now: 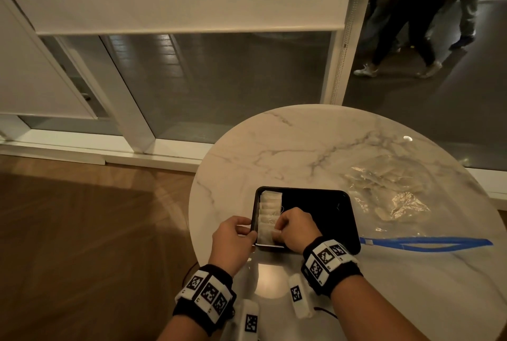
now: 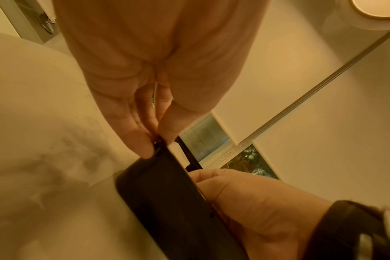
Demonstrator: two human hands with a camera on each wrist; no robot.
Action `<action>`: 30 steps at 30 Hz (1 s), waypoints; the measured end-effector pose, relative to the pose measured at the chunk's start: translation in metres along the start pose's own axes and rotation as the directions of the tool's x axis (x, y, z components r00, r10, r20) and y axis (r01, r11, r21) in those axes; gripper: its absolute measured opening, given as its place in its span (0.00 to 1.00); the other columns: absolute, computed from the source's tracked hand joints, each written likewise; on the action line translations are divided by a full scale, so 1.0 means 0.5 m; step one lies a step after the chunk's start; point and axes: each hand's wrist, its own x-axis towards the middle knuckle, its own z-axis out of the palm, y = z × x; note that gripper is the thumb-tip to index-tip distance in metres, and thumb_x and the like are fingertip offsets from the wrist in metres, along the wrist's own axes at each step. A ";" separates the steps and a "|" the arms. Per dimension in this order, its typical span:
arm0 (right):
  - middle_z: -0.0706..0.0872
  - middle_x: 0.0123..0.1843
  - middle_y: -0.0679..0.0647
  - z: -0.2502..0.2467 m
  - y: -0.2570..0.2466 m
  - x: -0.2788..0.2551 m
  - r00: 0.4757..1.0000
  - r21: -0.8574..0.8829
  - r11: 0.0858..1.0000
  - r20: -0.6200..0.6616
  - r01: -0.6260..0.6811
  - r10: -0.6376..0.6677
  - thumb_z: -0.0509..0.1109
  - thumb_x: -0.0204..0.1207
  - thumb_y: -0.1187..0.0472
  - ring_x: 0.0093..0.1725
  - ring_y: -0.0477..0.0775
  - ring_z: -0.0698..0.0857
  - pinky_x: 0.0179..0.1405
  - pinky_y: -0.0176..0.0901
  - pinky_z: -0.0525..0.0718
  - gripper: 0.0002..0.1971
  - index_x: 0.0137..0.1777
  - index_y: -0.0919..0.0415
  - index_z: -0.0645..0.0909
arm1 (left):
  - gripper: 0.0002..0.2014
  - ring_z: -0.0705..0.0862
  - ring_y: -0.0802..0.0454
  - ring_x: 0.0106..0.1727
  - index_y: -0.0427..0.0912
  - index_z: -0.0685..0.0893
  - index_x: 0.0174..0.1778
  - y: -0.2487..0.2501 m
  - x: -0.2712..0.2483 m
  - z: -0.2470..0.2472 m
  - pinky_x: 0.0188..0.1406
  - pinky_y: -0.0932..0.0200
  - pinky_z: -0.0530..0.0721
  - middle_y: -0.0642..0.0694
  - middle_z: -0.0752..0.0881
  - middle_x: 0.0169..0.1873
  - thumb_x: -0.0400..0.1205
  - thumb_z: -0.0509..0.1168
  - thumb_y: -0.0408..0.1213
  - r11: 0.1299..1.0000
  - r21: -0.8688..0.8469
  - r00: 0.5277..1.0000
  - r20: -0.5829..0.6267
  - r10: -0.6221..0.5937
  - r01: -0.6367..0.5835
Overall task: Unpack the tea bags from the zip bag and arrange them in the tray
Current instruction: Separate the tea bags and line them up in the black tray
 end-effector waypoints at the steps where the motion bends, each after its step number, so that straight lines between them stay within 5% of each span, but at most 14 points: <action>1: 0.88 0.44 0.48 0.001 -0.002 0.001 1.000 -0.011 1.000 -0.003 0.003 -0.003 0.81 0.70 0.61 0.44 0.43 0.84 0.42 0.33 0.80 0.05 0.40 0.51 0.87 | 0.12 0.90 0.50 0.44 0.43 0.86 0.58 -0.001 0.000 0.001 0.36 0.63 0.90 0.44 0.88 0.46 0.81 0.72 0.27 1.000 -0.005 1.000 -0.001 0.002 -0.002; 6: 0.86 0.47 0.48 0.001 -0.007 0.005 1.000 -0.058 0.998 -0.021 0.003 -0.005 0.80 0.70 0.63 0.45 0.46 0.83 0.43 0.35 0.82 0.07 0.42 0.52 0.85 | 0.12 0.90 0.51 0.44 0.44 0.85 0.57 -0.007 0.001 0.000 0.38 0.60 0.92 0.44 0.88 0.45 0.81 0.72 0.27 1.000 -0.019 1.000 -0.006 0.018 -0.019; 12: 0.83 0.45 0.49 -0.006 -0.006 0.003 0.999 -0.015 1.000 -0.034 -0.010 0.009 0.83 0.61 0.57 0.42 0.47 0.82 0.33 0.35 0.77 0.16 0.44 0.54 0.79 | 0.12 0.90 0.51 0.45 0.46 0.84 0.57 -0.015 0.008 -0.002 0.39 0.60 0.92 0.45 0.87 0.47 0.82 0.72 0.28 0.999 -0.024 1.000 -0.002 0.027 -0.027; 18: 0.81 0.51 0.52 0.015 -0.014 -0.001 0.998 -0.065 0.998 -0.058 0.004 -0.008 0.85 0.62 0.54 0.46 0.50 0.81 0.45 0.40 0.84 0.21 0.45 0.50 0.74 | 0.11 0.90 0.49 0.43 0.42 0.86 0.58 -0.019 0.015 0.000 0.38 0.59 0.92 0.45 0.88 0.44 0.81 0.72 0.28 0.999 -0.028 1.000 -0.010 0.027 -0.028; 22: 0.84 0.47 0.49 0.000 -0.013 -0.019 0.991 0.001 0.999 -0.129 0.047 -0.046 0.83 0.65 0.49 0.43 0.47 0.83 0.39 0.37 0.81 0.22 0.51 0.50 0.75 | 0.10 0.90 0.51 0.41 0.43 0.86 0.58 -0.029 0.017 0.001 0.41 0.57 0.93 0.45 0.89 0.43 0.82 0.73 0.32 0.999 -0.029 1.000 -0.024 0.018 -0.019; 26: 0.84 0.41 0.47 -0.053 -0.006 -0.066 0.958 0.162 0.979 -0.277 0.123 -0.075 0.79 0.74 0.50 0.38 0.41 0.83 0.31 0.28 0.76 0.14 0.54 0.49 0.79 | 0.08 0.90 0.50 0.40 0.47 0.85 0.56 -0.042 0.009 0.008 0.43 0.52 0.93 0.45 0.89 0.44 0.83 0.71 0.43 0.999 -0.033 0.999 -0.021 -0.026 0.025; 30: 0.88 0.40 0.49 -0.098 0.039 -0.114 0.955 0.365 0.923 -0.297 0.123 -0.010 0.77 0.76 0.54 0.41 0.48 0.88 0.38 0.39 0.85 0.05 0.47 0.50 0.84 | 0.16 0.86 0.50 0.36 0.45 0.86 0.54 -0.071 0.006 0.017 0.33 0.55 0.84 0.46 0.88 0.41 0.80 0.71 0.55 0.990 -0.048 0.989 0.076 -0.131 0.134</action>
